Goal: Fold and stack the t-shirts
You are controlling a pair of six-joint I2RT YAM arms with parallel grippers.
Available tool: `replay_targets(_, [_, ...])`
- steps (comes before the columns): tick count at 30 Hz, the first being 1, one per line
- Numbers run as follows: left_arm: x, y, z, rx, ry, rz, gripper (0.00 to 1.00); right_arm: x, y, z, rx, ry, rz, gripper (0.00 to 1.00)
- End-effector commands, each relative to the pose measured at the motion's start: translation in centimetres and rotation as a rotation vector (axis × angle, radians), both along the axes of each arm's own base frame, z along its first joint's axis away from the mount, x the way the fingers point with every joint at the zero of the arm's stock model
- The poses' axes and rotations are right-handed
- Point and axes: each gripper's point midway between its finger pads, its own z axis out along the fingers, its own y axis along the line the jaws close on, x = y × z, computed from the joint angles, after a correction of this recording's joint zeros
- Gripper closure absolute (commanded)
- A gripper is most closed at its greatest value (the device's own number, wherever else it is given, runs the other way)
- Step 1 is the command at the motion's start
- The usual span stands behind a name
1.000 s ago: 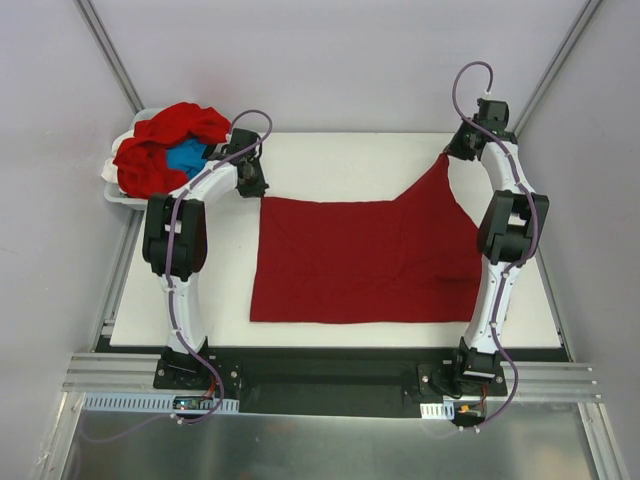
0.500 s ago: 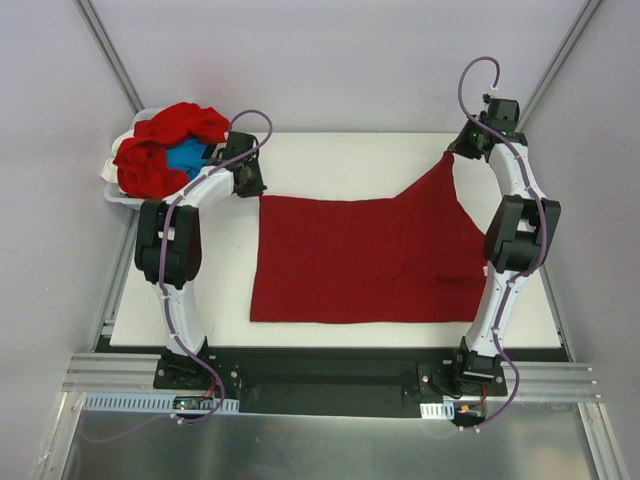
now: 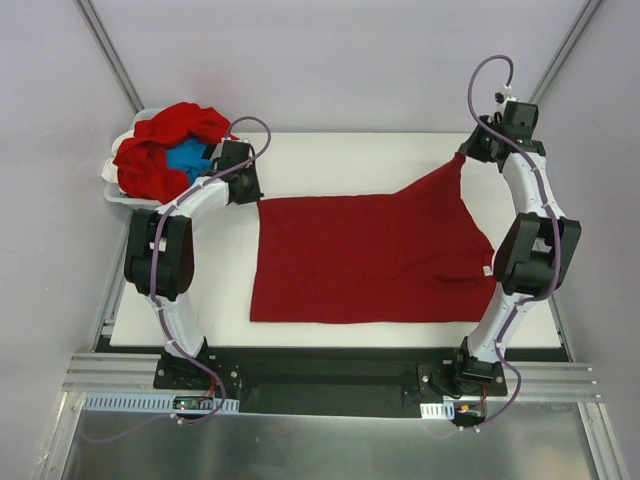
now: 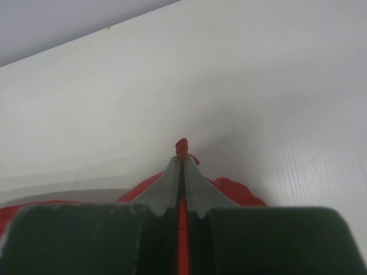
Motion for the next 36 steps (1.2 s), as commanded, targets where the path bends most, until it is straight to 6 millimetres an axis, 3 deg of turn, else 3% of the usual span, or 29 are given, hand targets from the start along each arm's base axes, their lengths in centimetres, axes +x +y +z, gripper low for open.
replay_targets(1, [0.1, 0.4, 3.1, -0.004, -0.096, -0.014, 1.0, -1.0, -1.0, 4.2, -0.045, -0.112, 0.014, 0.99])
replay_targets(11, [-1.7, 0.7, 2.7, -0.01, -0.093, -0.007, 1.0, -3.3, -1.3, 4.2, -0.074, -0.107, 0.03, 0.99])
replay_targets(26, [-2.8, 0.5, 3.4, -0.034, -0.112, -0.018, 1.0, -6.4, -1.3, 5.0, -0.099, -0.117, 0.017, 0.99])
replay_targets(36, [-4.5, 0.3, 3.2, -0.056, -0.125, -0.04, 1.0, -10.2, -1.9, 4.3, -0.14, -0.09, -0.015, 0.99])
